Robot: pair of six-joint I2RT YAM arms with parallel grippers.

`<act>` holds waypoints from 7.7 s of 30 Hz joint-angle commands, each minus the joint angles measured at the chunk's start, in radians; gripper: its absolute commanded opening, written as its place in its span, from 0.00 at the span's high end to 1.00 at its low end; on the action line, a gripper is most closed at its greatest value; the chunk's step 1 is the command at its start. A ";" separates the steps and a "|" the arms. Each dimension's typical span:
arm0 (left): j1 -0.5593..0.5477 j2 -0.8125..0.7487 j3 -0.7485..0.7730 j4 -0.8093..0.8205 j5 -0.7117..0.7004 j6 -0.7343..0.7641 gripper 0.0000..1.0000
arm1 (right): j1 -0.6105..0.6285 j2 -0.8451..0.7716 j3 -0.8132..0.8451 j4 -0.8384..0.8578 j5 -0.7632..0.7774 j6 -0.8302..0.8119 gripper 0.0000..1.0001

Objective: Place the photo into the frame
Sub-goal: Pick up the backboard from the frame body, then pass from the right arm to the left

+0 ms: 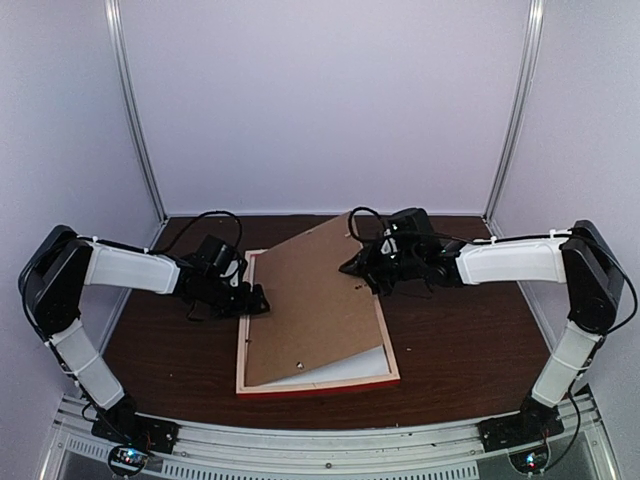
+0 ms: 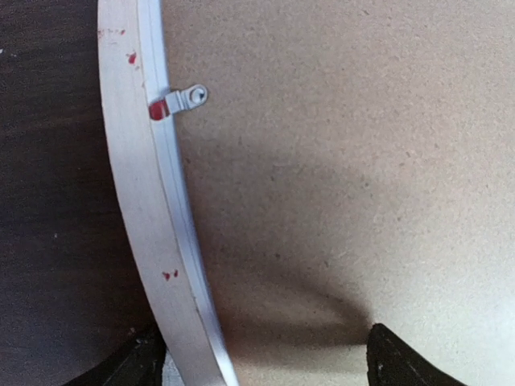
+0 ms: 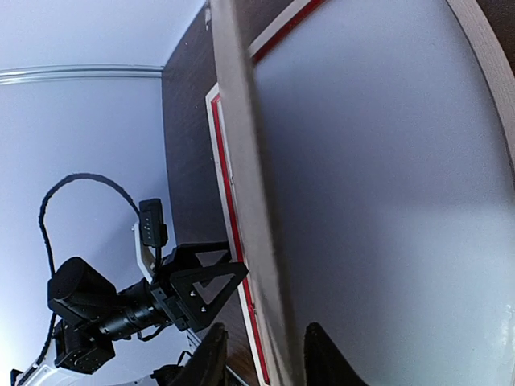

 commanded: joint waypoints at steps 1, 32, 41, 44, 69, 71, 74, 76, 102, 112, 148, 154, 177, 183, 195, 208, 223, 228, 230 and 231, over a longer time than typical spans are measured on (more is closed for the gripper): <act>-0.031 0.005 0.009 0.018 0.070 0.023 0.13 | -0.028 -0.018 0.003 -0.035 -0.051 -0.073 0.70; 0.126 -0.304 0.006 -0.068 0.161 0.096 0.02 | -0.183 -0.097 -0.128 0.369 -0.302 0.011 1.00; 0.198 -0.298 0.049 -0.101 0.249 0.127 0.03 | -0.160 -0.077 -0.101 0.408 -0.365 0.013 1.00; 0.200 -0.262 0.092 -0.130 0.245 0.145 0.03 | -0.152 -0.075 -0.082 0.394 -0.390 -0.004 1.00; 0.181 -0.121 0.199 -0.159 0.241 0.217 0.09 | -0.108 -0.069 -0.043 0.337 -0.433 -0.071 1.00; 0.179 -0.115 0.201 -0.156 0.242 0.217 0.09 | -0.107 -0.068 -0.043 0.336 -0.433 -0.070 1.00; 0.175 -0.111 0.202 -0.152 0.245 0.217 0.09 | -0.105 -0.065 -0.043 0.335 -0.433 -0.071 1.00; 0.172 -0.113 0.202 -0.151 0.239 0.218 0.10 | -0.105 -0.063 -0.044 0.333 -0.432 -0.073 1.00; 0.138 -0.090 0.145 -0.143 0.245 0.189 0.15 | -0.108 -0.053 -0.046 0.357 -0.403 -0.067 1.00; 0.122 -0.099 0.115 -0.124 0.253 0.150 0.17 | -0.113 -0.056 -0.052 0.358 -0.383 -0.072 1.00; -0.019 -0.300 0.023 -0.242 0.177 0.160 0.14 | -0.166 -0.036 -0.108 0.455 -0.384 -0.040 1.00; -0.066 -0.333 -0.011 -0.256 0.158 0.142 0.14 | -0.171 -0.032 -0.115 0.473 -0.385 -0.032 1.00; -0.260 -0.313 0.026 -0.342 0.071 0.091 0.18 | -0.198 -0.019 -0.121 0.476 -0.381 -0.041 1.00; -0.303 -0.291 0.064 -0.375 0.056 0.107 0.18 | -0.200 -0.010 -0.124 0.485 -0.383 -0.039 1.00; -0.317 -0.283 0.098 -0.391 0.049 0.143 0.18 | -0.216 -0.009 -0.144 0.508 -0.392 -0.039 1.00; -0.317 -0.224 0.187 -0.430 -0.105 0.216 0.13 | -0.220 -0.010 -0.150 0.526 -0.409 -0.028 1.00; -0.316 -0.129 0.229 -0.454 -0.148 0.220 0.11 | -0.223 -0.012 -0.159 0.546 -0.413 -0.016 1.00; -0.316 -0.131 0.203 -0.437 -0.136 0.209 0.10 | -0.224 -0.008 -0.159 0.554 -0.412 -0.012 1.00; -0.316 -0.127 0.194 -0.431 -0.126 0.204 0.10 | -0.224 -0.006 -0.159 0.557 -0.412 -0.010 1.00; -0.316 -0.123 0.193 -0.430 -0.121 0.203 0.11 | -0.225 -0.008 -0.161 0.558 -0.412 -0.009 1.00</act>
